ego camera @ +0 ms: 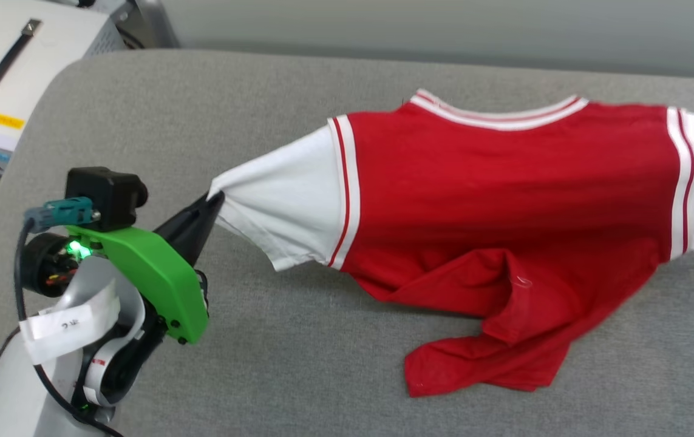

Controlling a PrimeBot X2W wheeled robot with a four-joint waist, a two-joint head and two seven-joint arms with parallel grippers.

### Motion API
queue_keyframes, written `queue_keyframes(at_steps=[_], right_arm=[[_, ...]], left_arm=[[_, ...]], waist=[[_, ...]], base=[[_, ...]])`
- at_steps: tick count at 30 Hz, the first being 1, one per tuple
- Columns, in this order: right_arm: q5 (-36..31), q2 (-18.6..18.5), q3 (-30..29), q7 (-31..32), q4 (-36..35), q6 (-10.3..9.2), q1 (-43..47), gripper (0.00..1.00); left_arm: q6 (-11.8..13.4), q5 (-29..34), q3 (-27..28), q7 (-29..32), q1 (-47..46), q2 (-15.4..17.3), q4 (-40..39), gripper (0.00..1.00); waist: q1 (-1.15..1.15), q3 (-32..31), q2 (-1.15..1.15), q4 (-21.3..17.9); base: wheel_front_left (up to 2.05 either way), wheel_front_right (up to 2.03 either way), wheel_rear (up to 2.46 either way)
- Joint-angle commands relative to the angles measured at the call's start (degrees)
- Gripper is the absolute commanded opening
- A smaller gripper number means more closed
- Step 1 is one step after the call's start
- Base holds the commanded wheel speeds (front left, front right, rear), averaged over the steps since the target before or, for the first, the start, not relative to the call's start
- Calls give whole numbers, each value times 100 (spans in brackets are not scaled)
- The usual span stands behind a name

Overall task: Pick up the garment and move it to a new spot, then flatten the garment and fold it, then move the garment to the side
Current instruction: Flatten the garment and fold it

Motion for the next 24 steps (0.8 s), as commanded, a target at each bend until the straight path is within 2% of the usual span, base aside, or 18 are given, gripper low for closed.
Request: queue_keyframes(at_steps=[1, 10, 17, 24], right_arm=[[37, -80, -26, -80, -60, -4, -125, 0], [203, -366, 65, -382, -395, -4, -391, 0], [301, -456, 212, -636, -391, -4, -583, 0], [498, -573, 258, -673, -382, -4, -802, 0]], left_arm=[[19, 41, 88, -77, -128, 55, -18, 0], [99, 214, 507, -439, -472, 236, -117, 0], [152, 341, 800, -583, -737, 443, -148, 0], [87, 372, 982, -583, -979, 696, -82, 0]], waist=[[0, -429, 0, -128], [0, -991, 0, -218], [0, -1341, 0, -292], [0, -1476, 0, -314]], base=[[0, 0, 0], [0, 0, 0], [0, 0, 0], [0, 0, 0]])
